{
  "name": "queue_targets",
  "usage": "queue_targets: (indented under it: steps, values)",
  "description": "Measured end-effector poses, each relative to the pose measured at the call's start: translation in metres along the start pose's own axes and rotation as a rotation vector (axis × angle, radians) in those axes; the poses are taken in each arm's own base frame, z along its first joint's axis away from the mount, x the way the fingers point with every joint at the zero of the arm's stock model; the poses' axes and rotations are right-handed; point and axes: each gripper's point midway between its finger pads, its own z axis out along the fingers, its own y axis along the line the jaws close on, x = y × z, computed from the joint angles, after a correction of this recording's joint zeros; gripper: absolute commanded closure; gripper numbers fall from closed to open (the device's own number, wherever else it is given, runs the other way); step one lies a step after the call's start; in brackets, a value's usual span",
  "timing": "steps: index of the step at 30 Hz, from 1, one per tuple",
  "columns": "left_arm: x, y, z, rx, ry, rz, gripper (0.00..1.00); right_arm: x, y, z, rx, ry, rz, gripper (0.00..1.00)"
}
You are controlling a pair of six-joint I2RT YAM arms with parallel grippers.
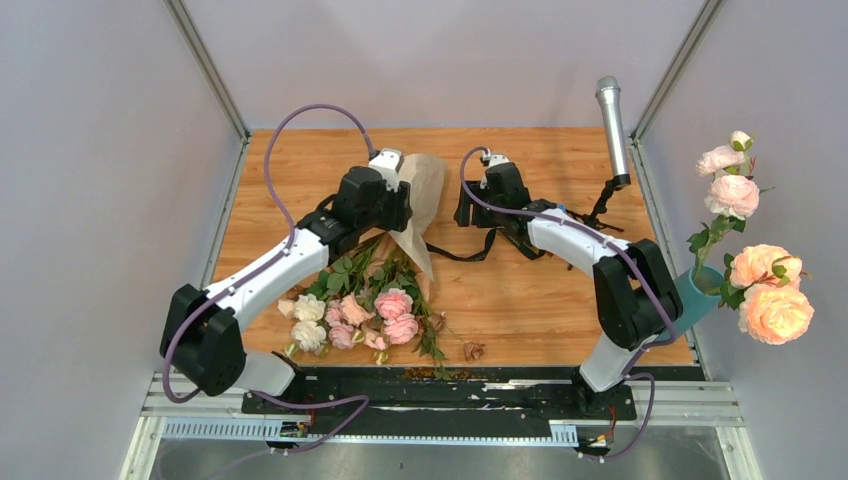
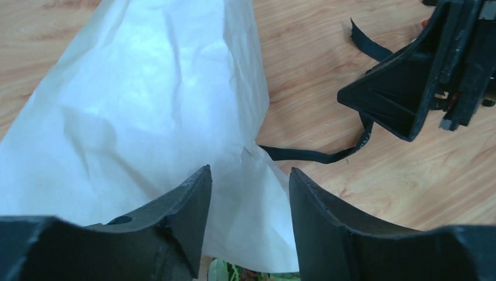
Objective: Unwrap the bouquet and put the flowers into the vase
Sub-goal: Unfold the wrapping paper at the center of the board.
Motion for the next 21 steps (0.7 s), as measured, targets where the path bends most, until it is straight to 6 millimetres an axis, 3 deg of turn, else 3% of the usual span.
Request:
queue_targets:
  steps: [7, 17, 21]
  values:
    - [-0.022, 0.003, -0.023, -0.001, -0.023, -0.072, 0.22, -0.002, -0.002, -0.004, 0.012, -0.01, -0.01, 0.35]
    - [-0.059, 0.057, -0.052, -0.042, -0.132, -0.307, 0.16, 0.003, -0.005, -0.004, 0.019, 0.007, -0.016, 0.34]
    - [-0.066, 0.069, -0.061, -0.06, -0.166, -0.368, 0.2, 0.004, -0.005, -0.004, 0.02, 0.009, -0.017, 0.34]
